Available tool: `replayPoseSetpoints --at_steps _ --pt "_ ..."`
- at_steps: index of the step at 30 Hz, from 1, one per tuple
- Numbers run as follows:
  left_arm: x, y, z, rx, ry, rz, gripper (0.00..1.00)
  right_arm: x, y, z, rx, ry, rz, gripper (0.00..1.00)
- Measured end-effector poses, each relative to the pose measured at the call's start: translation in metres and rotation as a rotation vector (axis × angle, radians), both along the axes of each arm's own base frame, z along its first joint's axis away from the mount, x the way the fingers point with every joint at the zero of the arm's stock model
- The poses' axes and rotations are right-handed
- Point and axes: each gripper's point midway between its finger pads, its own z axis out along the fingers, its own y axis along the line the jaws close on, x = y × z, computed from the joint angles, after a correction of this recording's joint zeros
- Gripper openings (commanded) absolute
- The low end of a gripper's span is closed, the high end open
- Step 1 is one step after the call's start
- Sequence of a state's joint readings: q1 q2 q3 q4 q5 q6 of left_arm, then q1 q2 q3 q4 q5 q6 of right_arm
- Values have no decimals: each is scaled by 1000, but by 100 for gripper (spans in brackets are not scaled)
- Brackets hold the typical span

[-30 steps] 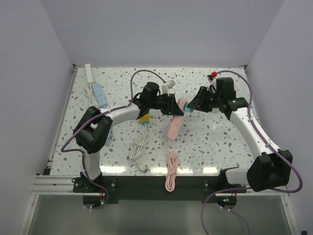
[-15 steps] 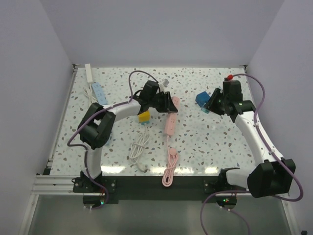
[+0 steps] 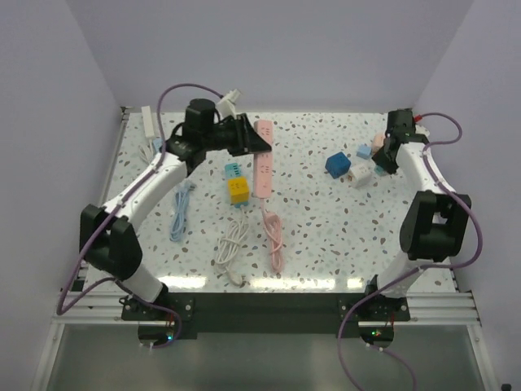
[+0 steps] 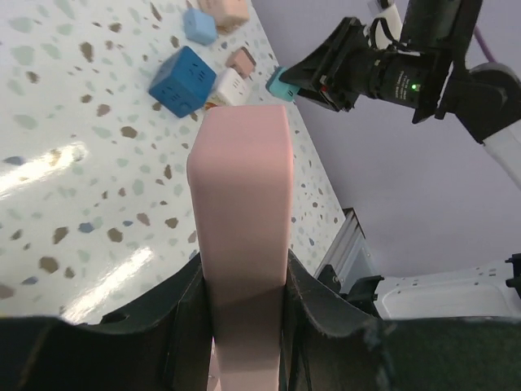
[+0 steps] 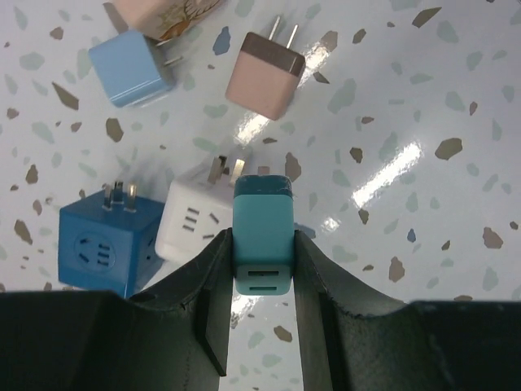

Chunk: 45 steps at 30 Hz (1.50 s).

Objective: Pull the plug off the socket

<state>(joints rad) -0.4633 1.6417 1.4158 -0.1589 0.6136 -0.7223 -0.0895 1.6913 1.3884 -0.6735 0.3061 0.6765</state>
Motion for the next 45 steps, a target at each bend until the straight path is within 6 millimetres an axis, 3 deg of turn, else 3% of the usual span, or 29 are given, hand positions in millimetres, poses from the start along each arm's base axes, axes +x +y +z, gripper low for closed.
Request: replayPoseSetpoints --at_steps 5,10,13,15,18,23,24,27,30,33,36,38,40,44,45 --pt "13 95 24 39 1 179 0 21 -17 -25 14 54 -31 0" --pt "33 194 26 138 35 367 0 45 -14 -41 55 61 -6 0" --pt "43 234 19 213 53 461 0 51 -9 -48 75 70 13 0" --pt "49 254 8 274 69 507 0 58 -8 -50 83 71 26 11" --pt "60 274 -21 339 124 535 0 66 -4 -56 102 69 48 22" --pt "95 305 -109 454 298 553 0 69 4 -59 142 67 85 50" --pt "101 311 -126 477 330 557 0 71 6 -58 149 62 92 60" --pt "113 321 -169 533 415 560 0 75 7 -53 147 48 114 70" --pt "121 327 -186 562 454 567 0 77 9 -50 152 33 132 77" --pt "128 336 -186 590 447 591 0 73 13 -42 153 19 161 84" --pt "135 348 -180 606 420 624 14 70 25 -22 149 -12 222 85" --pt "138 356 -178 609 413 644 18 70 43 -1 148 -53 296 86" --pt "137 362 -180 613 417 653 31 65 77 19 149 -87 411 86" --pt "133 368 -189 636 417 647 50 47 178 45 175 -130 719 86" --pt "132 369 -193 647 417 642 55 43 191 47 183 -130 768 86"
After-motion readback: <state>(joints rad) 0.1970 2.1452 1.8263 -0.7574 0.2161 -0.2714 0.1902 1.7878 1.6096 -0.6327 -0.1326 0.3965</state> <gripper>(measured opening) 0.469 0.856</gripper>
